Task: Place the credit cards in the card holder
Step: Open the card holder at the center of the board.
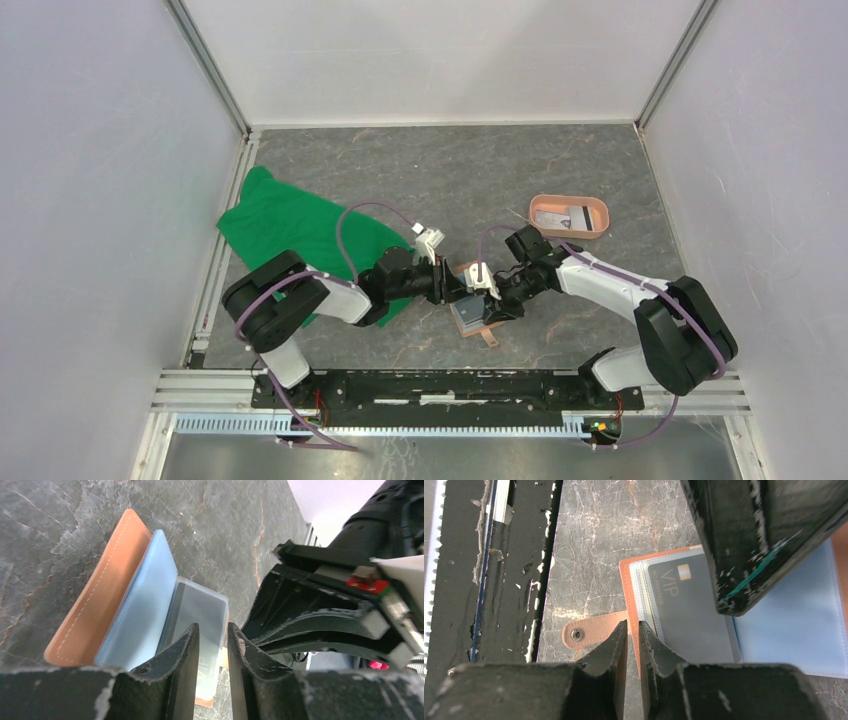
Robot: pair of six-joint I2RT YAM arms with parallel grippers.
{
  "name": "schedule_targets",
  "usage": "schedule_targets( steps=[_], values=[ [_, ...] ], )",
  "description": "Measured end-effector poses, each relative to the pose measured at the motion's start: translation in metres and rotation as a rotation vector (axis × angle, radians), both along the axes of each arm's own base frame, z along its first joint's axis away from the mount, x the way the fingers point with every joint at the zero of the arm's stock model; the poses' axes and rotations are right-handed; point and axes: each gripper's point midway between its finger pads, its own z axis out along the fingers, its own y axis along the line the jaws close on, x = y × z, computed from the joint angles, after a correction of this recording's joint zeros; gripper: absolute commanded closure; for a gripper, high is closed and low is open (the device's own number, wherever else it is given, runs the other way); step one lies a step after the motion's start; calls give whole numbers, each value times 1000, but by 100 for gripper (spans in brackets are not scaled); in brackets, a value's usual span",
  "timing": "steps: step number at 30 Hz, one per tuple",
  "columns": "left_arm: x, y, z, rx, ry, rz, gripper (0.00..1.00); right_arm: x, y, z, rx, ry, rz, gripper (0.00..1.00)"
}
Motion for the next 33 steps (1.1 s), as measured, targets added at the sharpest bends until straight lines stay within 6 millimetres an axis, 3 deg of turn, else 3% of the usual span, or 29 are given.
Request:
schedule_targets(
  steps=[11, 21, 33],
  values=[
    [-15, -12, -33, 69, 73, -69, 65, 6, -8, 19, 69, -39, -2, 81],
    [-12, -11, -37, 104, 58, -58, 61, -39, -19, -17, -57, -92, 208, 91],
    [-9, -7, -38, 141, 21, -54, 59, -4, -28, -30, -182, -230, 115, 92]
  ],
)
